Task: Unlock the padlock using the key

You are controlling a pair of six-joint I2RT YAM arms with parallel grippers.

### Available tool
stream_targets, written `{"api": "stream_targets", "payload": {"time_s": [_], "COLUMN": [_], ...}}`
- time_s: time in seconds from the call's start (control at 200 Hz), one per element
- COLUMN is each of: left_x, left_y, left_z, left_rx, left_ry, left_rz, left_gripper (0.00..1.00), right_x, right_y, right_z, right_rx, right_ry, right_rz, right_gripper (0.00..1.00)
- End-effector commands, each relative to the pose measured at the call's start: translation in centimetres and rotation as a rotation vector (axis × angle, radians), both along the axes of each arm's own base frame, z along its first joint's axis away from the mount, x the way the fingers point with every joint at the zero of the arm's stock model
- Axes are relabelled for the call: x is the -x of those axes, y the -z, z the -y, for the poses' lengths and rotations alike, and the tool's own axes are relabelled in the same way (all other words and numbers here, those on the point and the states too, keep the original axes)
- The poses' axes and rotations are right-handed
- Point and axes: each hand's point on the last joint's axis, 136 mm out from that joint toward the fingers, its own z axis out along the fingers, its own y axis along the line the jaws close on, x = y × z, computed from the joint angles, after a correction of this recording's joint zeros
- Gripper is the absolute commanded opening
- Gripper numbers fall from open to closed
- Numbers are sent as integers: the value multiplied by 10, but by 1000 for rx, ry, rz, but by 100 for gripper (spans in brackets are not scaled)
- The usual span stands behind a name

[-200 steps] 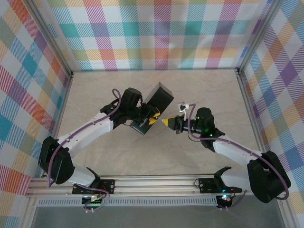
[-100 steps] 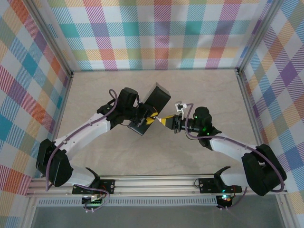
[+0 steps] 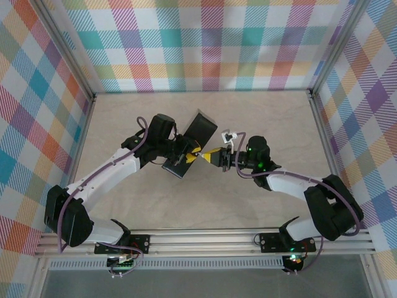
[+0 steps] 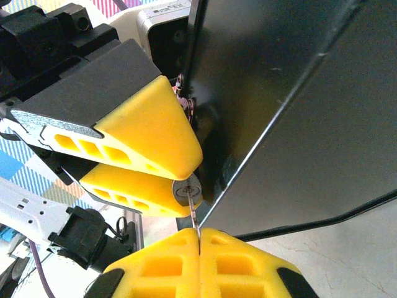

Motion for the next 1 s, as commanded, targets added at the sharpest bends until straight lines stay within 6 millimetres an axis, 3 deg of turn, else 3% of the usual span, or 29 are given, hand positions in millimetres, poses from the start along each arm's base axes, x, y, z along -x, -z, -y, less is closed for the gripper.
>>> {"api": "stream_targets", "payload": {"time_s": [0.0,0.25,0.35,0.515,0.65,0.84,0.995], "left_x": [6,6,4,-7,-8,-5,-6], "left_y": [-45,-39,-36,-31,-25,-17,-12], "left_z": [12,15,7,-22,-28,-28,-25], "left_rx": [101,111,89,5,-4,-35,-54], "left_ry": [81,77,52,-39,-54,-27,-8], "left_rz": [122,111,116,139,120,90,56], "left_gripper": [0,0,0,0,0,0,0], "right_x": [-4,-8,-7,-6,-7,-20,-20], "right_y": [-27,-41,-39,-6,19,26,16], "right_z": [-12,-29,-32,-17,7,27,21], "right_rx": [-52,-92,-82,79,280,481,547], "right_ry": [-24,-39,-37,32,116,197,233], "right_rz": [101,103,89,61,108,303,703], "right_gripper": [0,0,0,22,32,35,42]}}
